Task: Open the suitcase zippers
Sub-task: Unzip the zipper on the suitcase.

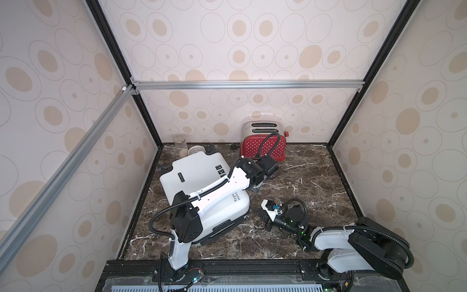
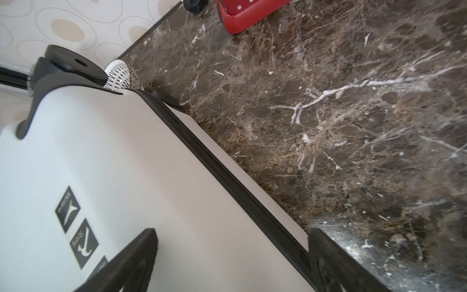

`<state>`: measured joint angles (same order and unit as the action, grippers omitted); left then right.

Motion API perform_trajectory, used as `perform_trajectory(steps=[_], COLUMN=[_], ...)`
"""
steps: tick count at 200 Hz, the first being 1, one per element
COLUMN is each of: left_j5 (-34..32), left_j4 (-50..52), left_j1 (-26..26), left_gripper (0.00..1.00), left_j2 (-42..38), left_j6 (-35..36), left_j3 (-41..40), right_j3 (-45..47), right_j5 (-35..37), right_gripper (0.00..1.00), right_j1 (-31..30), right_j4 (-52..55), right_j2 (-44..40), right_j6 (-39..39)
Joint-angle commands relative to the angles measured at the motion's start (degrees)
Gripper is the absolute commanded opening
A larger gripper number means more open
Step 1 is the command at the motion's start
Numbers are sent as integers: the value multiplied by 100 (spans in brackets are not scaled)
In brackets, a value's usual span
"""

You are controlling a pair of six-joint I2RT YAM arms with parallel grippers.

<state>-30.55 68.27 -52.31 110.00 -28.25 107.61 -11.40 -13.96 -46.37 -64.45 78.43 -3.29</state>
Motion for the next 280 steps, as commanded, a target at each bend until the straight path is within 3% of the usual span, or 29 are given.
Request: perform_trajectory(steps=[1, 31, 69, 103, 130, 140, 155, 186, 239, 280], left_j5=[375, 653, 743, 743, 594, 623, 699, 812, 1395, 1364], left_j4=[890, 417, -191, -678, -940, -1008, -1107, -1296, -1542, -1309], left_j1=[92, 98, 105, 103, 116, 124, 147, 224, 543, 866], left_gripper=[93, 92, 91, 91, 91, 92, 92, 92, 92, 93], left_j2=[-4, -540, -924, -1118, -1297, -1376, -1548, -1982, -2826, -3616], left_j6=[-112, -31, 89, 230, 254, 227, 182, 85, -324, -1060], left_j3=[-910, -1700, -1911, -1937, -1940, -1924, -1952, -2067, -2493, -2996], right_j3=[119, -82, -97, -352, -486, -574, -658, -925, -1125, -1231], right_j5=[14, -12, -213, -769, -865, -943, -1034, -1308, -1917, -2340], right_gripper=[0, 0, 0, 0, 0, 6, 24, 38, 43, 45], right_j1=[354, 552, 663, 779, 844, 890, 927, 952, 954, 946], right_j4=[-657, -1303, -1627, -2, 655, 950, 1190, 1685, 1821, 1489], right_j2=[365, 1033, 1357, 974, 852, 809, 759, 703, 642, 963], right_j6=[245, 582, 480, -168, -617, -689, -776, -982, -1069, -689])
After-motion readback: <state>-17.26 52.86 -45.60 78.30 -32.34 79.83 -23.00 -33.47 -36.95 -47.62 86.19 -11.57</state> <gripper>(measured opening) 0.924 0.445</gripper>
